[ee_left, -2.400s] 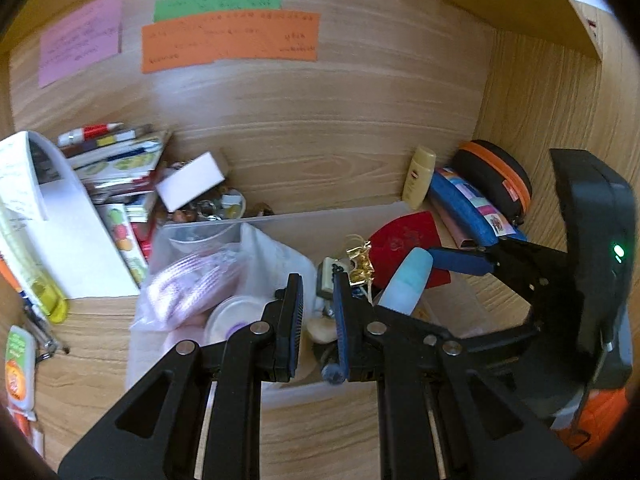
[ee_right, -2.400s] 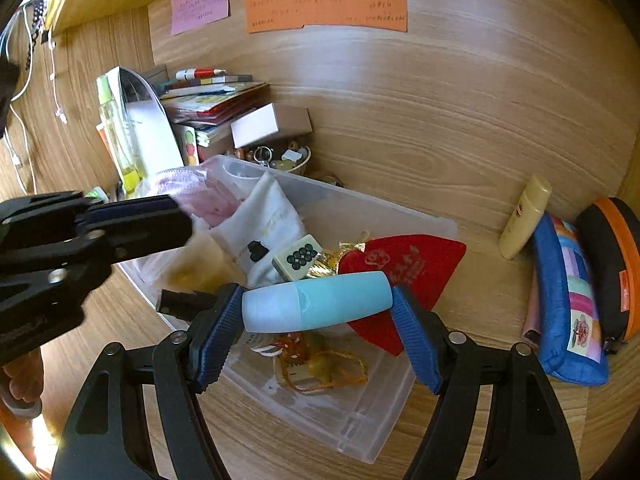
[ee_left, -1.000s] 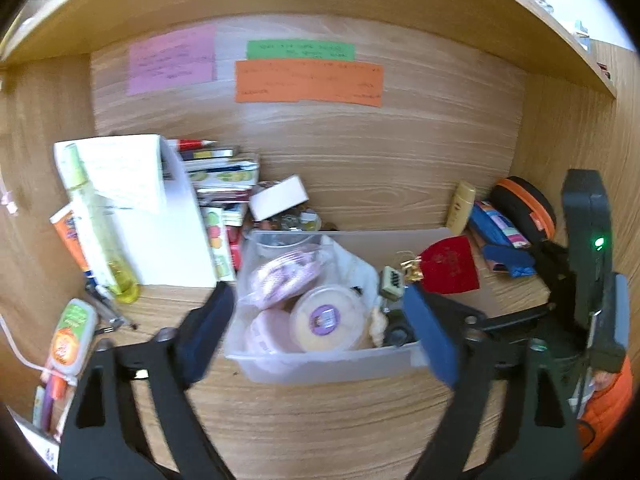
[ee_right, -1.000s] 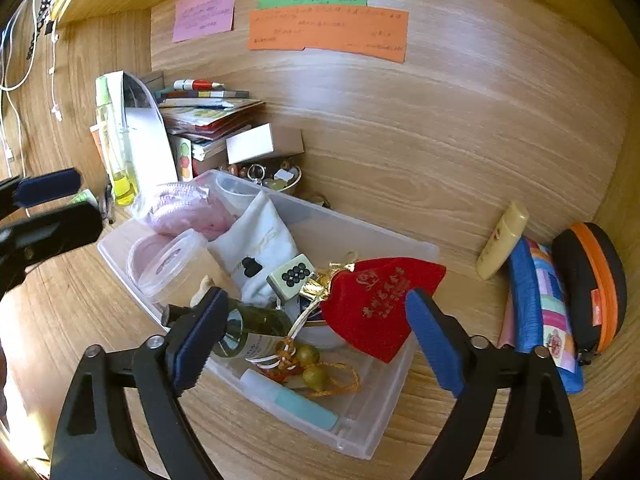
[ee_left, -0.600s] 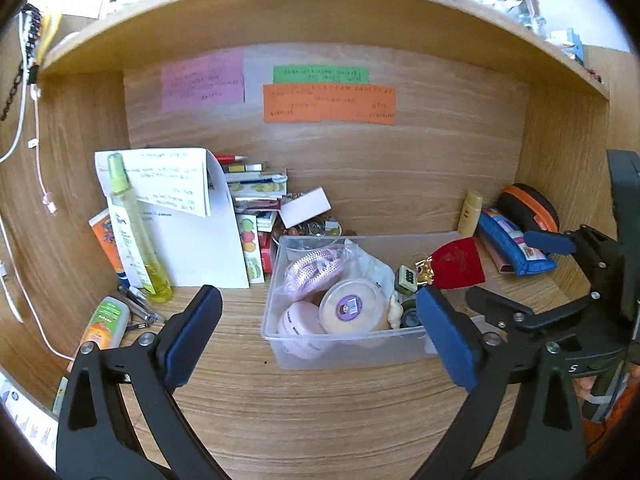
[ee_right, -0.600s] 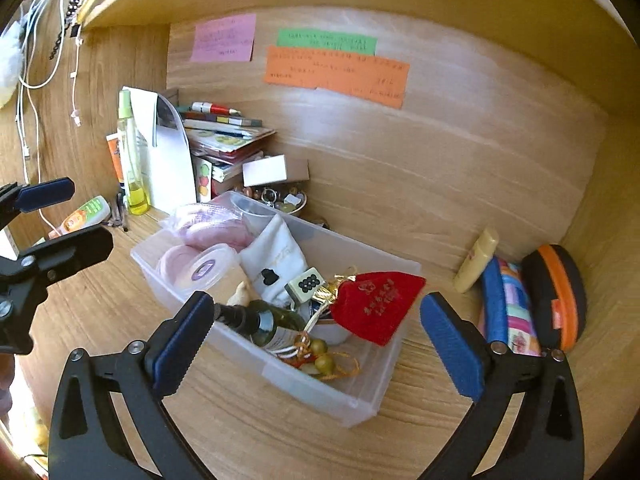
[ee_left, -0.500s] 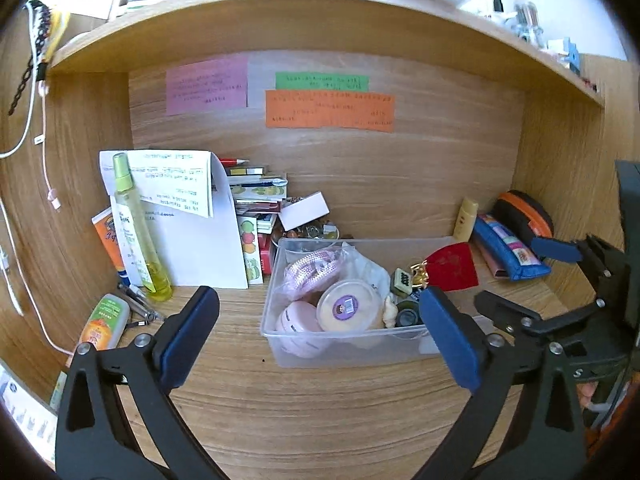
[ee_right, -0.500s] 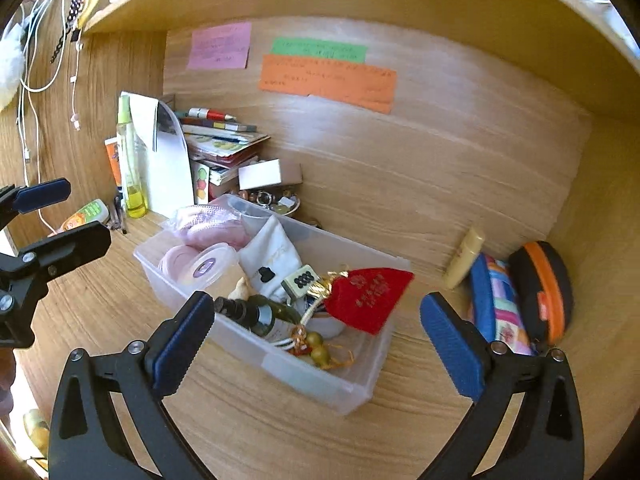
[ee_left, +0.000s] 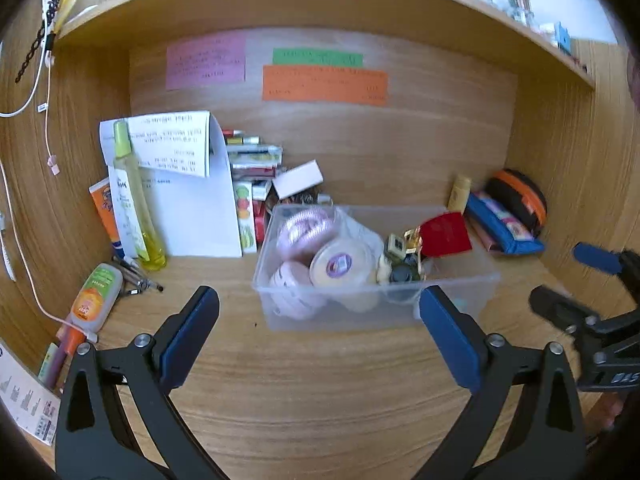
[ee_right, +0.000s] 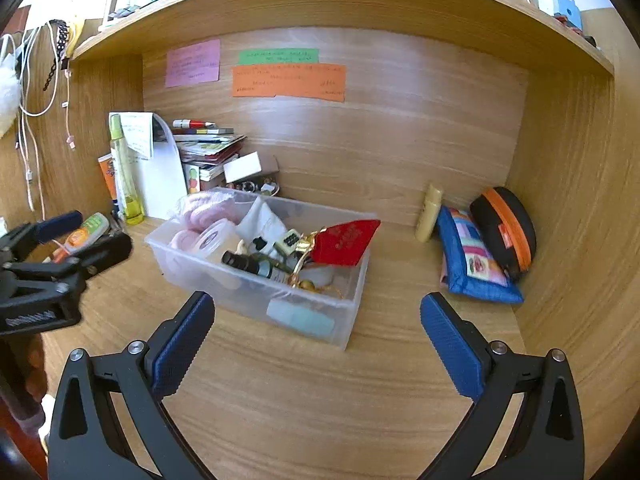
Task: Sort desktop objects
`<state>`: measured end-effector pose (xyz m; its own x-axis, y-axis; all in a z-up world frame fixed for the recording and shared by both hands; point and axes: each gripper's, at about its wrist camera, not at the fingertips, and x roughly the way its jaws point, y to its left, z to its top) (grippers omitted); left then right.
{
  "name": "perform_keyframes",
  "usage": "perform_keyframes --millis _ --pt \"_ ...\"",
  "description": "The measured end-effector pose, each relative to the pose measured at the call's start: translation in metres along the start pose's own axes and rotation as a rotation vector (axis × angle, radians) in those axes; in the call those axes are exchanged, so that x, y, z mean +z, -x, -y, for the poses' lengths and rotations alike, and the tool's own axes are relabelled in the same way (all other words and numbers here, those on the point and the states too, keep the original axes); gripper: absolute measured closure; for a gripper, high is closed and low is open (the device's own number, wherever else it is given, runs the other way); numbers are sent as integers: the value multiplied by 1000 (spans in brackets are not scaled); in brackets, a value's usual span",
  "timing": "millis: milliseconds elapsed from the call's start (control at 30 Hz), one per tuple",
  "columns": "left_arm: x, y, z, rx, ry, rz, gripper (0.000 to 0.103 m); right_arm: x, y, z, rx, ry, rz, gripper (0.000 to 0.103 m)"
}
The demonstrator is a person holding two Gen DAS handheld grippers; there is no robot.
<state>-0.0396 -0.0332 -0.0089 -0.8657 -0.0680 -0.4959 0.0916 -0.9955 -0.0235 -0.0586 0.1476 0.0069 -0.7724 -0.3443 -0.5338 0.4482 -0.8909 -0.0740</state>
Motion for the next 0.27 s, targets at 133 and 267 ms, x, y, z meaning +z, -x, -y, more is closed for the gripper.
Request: perform_keyframes --millis 133,267 --pt "-7 -3 3 0 -20 -12 1 -4 5 -2 -9 -9 -7 0" --pt "-9 -2 7 -13 -33 0 1 -6 1 -2 -15 -15 -22 0"
